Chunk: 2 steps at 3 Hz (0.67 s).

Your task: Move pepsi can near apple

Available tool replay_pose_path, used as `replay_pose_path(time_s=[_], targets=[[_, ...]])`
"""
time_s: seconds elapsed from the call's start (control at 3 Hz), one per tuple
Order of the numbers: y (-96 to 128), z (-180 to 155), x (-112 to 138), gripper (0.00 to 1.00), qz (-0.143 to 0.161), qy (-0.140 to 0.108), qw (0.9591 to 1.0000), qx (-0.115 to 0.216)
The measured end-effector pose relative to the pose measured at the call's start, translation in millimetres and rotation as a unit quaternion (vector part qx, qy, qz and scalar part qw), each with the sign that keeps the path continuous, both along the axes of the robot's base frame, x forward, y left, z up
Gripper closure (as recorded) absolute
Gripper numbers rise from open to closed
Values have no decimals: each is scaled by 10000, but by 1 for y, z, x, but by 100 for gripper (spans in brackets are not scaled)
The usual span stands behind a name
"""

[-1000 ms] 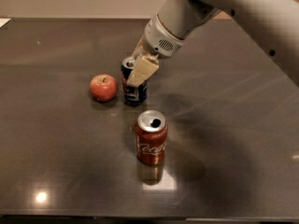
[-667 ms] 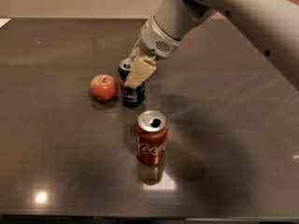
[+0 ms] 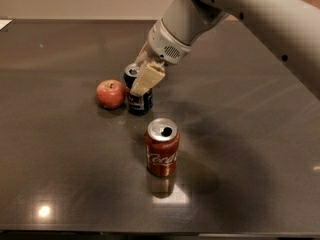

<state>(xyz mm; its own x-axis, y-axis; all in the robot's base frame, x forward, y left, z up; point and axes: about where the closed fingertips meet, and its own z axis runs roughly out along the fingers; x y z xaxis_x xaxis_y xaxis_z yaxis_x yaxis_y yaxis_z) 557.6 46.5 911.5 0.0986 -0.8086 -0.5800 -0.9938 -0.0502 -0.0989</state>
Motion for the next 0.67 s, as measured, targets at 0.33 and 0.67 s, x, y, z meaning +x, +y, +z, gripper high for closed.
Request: replay_pose_path(time_s=[0.33,0.67], targets=[[2,-3,-1,0,6,-11,10000,37],[2,-3,-1,0,6,-11,10000,37]])
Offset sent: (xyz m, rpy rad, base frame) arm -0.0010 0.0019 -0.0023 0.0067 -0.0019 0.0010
